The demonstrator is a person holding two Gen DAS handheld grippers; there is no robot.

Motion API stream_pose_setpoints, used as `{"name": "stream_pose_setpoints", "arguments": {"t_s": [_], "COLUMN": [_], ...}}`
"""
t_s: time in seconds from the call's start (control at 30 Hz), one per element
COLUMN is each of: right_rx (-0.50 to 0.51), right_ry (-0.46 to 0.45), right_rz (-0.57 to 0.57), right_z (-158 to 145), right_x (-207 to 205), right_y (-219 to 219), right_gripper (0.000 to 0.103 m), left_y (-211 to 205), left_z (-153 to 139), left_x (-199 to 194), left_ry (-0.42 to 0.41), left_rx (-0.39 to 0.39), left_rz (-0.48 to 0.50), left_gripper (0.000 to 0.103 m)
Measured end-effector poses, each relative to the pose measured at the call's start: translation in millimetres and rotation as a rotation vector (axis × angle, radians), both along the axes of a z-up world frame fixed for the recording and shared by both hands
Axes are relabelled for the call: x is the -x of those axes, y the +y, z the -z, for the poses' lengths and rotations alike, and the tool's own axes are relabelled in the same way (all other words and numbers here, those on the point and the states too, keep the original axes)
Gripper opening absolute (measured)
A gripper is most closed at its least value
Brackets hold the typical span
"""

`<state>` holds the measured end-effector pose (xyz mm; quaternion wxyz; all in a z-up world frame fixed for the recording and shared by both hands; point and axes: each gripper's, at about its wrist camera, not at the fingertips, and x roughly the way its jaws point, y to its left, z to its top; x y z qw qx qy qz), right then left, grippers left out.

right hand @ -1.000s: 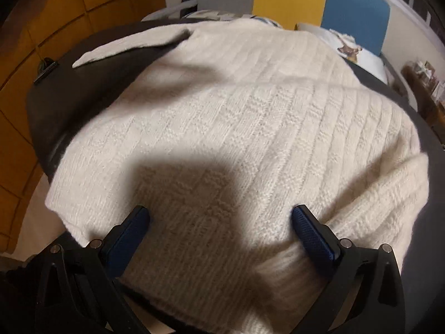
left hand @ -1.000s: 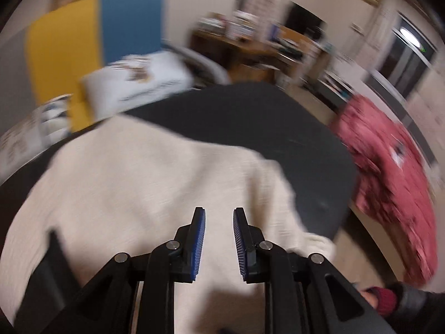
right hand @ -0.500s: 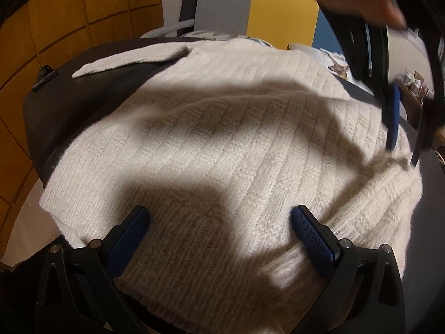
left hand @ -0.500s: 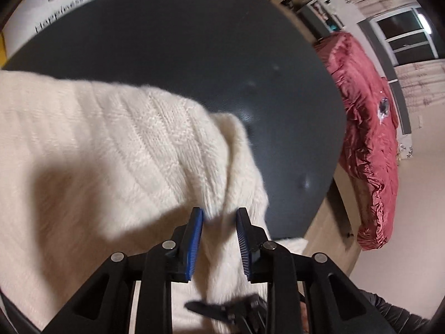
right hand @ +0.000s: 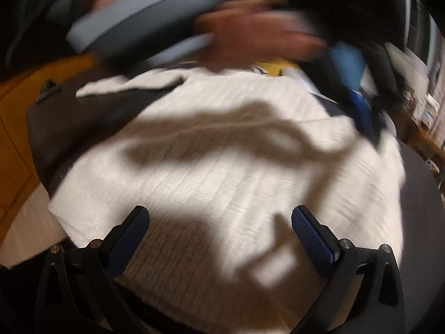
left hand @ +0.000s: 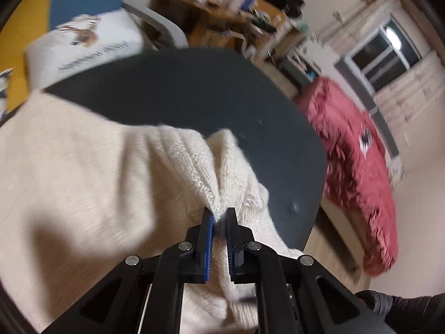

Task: Fold clothes

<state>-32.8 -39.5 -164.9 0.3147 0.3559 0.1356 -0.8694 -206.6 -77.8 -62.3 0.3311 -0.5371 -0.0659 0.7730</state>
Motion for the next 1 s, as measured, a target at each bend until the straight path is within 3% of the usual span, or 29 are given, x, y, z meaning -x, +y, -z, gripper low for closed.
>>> {"name": "stream_pose_setpoints", "arguments": {"t_s": [0.13, 0.2, 0.33, 0.37, 0.43, 0.57, 0.7, 0.8, 0.9, 1.0], "right_rx": [0.074, 0.141, 0.134, 0.15, 0.128, 0.112, 0.256, 0.271, 0.089, 0.016], "right_ry": [-0.062, -0.153, -0.244, -0.334, -0.33, -0.369, -0.454, -0.431, -0.401, -0.421], "right_rz": [-0.007, 0.012, 0.15, 0.154, 0.144, 0.118, 0.105, 0.161, 0.188, 0.142], "right_z": [-18.3, -17.7, 5.6, 19.3, 27.9, 31.3, 10.4, -9.5, -9.4, -14.0], "right_x": [-9.5, -7.8, 6.5, 14.6, 17.6, 26.8, 44.0, 61.9, 80.1, 83.2], "right_y": [33.2, 53.9, 80.7, 83.1, 79.1, 76.6, 111.8, 139.0, 129.7, 129.5], "right_gripper": [0.103, 0.103, 0.103, 0.103, 0.103, 0.103, 0.103, 0.103, 0.103, 0.103], "left_y": [-55.9, -84.0, -119.1, -125.3, -131.7, -144.2, -148.8, -147.9, -158.4, -155.8], "left_z": [1.3, 14.7, 57.7, 69.8, 87.8, 102.6, 101.1, 103.5, 109.6, 112.3], "left_x": [-18.6, -28.2, -48.1, -53.5, -62.3, -68.6, -79.8, -87.0, -88.0, -92.0], "left_ry": [0.011, -0.009, -0.065, -0.084, -0.101, -0.113, -0.087, -0.078, -0.095, -0.094], "left_rx": [-0.062, -0.063, -0.008, -0.007, -0.014, -0.113, -0.106, -0.111, -0.156, -0.17], "left_rz": [-0.118, -0.184, -0.291, -0.313, -0.354, -0.43, -0.429, -0.417, -0.437, -0.436], "left_gripper": [0.007, 0.007, 0.008, 0.008, 0.008, 0.009, 0.01, 0.013, 0.014, 0.014]}}
